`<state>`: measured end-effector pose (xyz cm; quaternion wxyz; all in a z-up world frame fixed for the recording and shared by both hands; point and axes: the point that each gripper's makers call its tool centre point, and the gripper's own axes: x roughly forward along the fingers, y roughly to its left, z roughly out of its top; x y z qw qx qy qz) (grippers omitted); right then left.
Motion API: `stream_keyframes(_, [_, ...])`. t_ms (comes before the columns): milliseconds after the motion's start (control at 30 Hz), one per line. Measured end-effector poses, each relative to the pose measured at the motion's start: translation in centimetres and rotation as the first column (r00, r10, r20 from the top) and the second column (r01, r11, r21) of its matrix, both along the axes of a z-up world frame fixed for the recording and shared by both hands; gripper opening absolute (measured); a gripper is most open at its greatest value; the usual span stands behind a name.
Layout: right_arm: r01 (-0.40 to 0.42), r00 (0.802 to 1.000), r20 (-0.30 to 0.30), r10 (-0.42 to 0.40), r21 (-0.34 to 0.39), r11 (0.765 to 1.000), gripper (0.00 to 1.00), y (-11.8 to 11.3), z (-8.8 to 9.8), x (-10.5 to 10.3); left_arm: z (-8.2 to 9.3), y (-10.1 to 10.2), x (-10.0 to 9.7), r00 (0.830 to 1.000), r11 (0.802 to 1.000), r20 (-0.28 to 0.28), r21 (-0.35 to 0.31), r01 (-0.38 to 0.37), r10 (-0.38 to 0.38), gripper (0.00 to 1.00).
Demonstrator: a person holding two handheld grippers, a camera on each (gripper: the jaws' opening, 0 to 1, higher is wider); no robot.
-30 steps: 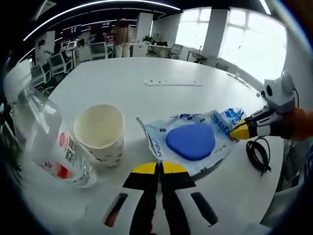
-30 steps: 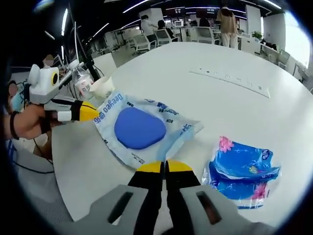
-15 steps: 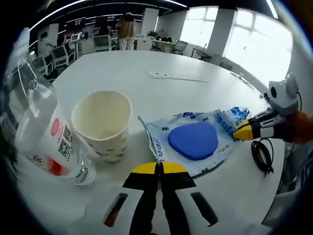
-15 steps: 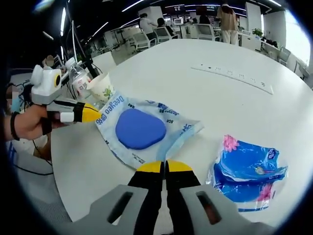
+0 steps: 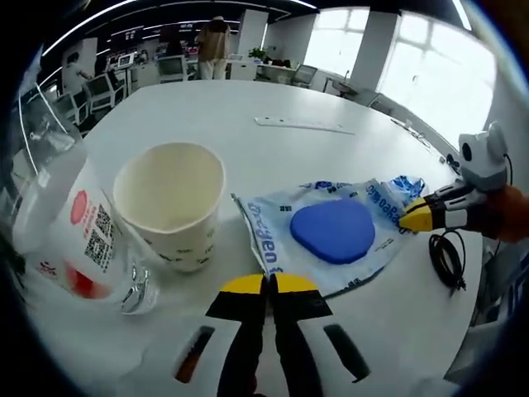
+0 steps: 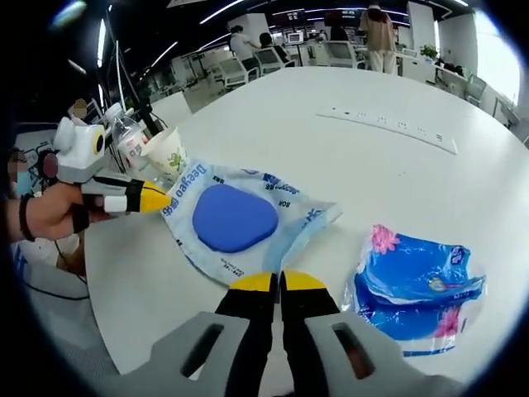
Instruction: Arrange the tabletop items into an orderly group along one side of the table until the central work area is clear of visible clutter.
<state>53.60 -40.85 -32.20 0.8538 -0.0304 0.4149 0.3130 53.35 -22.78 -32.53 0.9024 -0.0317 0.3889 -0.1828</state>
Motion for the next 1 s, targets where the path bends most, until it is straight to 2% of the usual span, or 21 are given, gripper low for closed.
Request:
stream_keyframes(333, [0.031,0.999,-0.013,-0.030,0.026,0.999,0.02,-0.2,0.0,0.1,0.3,-0.1,-0.5,1.000,1.000,-0.002,0.005,0.002,-0.002,0.04])
stream_keyframes(533, [0.027,1.000,-0.009,-0.027,0.018,0.999,0.03,-0.2,0.1,0.0,0.3,0.1,-1.2,1.000,1.000,-0.010,0.023,0.008,-0.008,0.09])
stream_keyframes(1000, [0.029,1.000,0.007,-0.029,0.000,1.000,0.06,-0.7,0.7,0.0,0.8,1.7,-2.0,1.000,0.999,-0.005,0.037,-0.004,0.004,0.12])
